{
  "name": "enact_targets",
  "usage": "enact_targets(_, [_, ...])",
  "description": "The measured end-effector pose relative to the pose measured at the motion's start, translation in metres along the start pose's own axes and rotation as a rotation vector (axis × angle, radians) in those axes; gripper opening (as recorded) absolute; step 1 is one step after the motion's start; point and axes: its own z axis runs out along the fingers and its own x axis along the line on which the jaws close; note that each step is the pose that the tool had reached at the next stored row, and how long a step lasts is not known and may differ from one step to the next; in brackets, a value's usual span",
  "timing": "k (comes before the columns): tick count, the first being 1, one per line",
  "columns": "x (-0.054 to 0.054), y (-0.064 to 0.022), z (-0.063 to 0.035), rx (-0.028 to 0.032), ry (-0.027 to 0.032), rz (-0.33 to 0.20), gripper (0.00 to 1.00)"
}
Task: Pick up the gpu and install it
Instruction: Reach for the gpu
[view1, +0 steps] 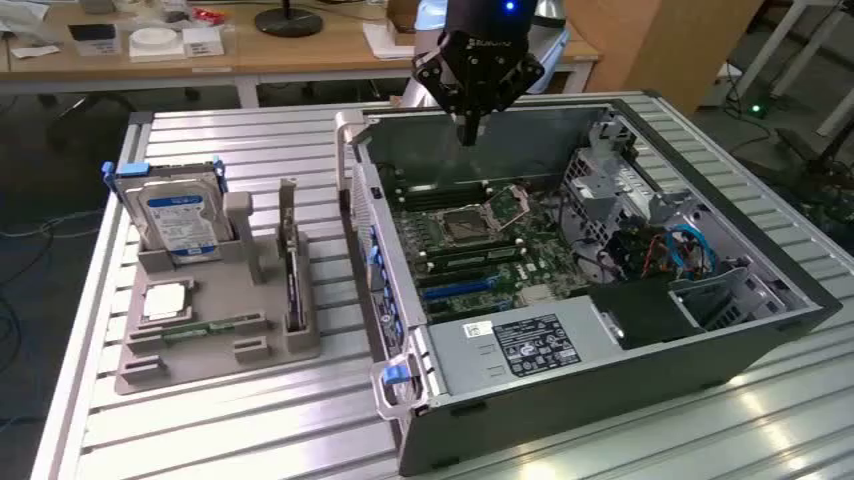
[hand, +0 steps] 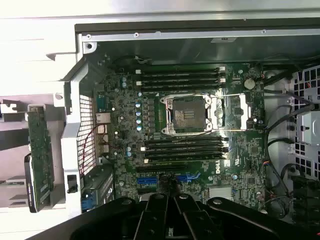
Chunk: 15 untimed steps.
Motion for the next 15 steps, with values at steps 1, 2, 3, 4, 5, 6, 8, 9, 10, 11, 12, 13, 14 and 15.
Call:
enact_targets(1, [0.0000, 0.0000, 0.0000, 0.0000, 0.0000, 0.000, 0.11])
enact_targets(2, [0.0000, 0.0000, 0.0000, 0.0000, 0.0000, 0.000, 0.11])
enact_targets(3, [0.0001, 0.0000, 0.0000, 0.0000, 0.0000, 0.000, 0.11])
enact_targets(4, [0.0002, 0.0000, 0.0000, 0.0000, 0.0000, 0.000, 0.11])
enact_targets(5, [0.0004, 0.0000, 0.0000, 0.0000, -0.0001, 0.000, 0.11])
enact_targets(6, [0.0007, 0.0000, 0.0000, 0.0001, 0.0000, 0.000, 0.11])
enact_targets(8, [0.0011, -0.0001, -0.0001, 0.0001, 0.0000, 0.000, 0.11])
enact_targets(9, [0.0018, -0.0002, -0.0001, 0.0001, 0.0000, 0.000, 0.11])
enact_targets(10, [0.0026, -0.0003, -0.0001, 0.0001, 0.0000, 0.000, 0.11])
enact_targets(11, [0.0039, -0.0003, -0.0002, 0.0001, 0.0001, 0.000, 0.11])
enact_targets(12, [0.0050, -0.0004, -0.0001, 0.0000, -0.0001, 0.000, 0.11])
enact_targets(13, [0.0061, -0.0005, -0.0002, 0.0000, 0.0000, 0.000, 0.11])
enact_targets(14, [0.0073, -0.0005, -0.0002, 0.0000, 0.0000, 0.000, 0.11])
enact_targets(15, [0.0083, -0.0006, -0.0002, 0.0000, -0.0001, 0.000, 0.11])
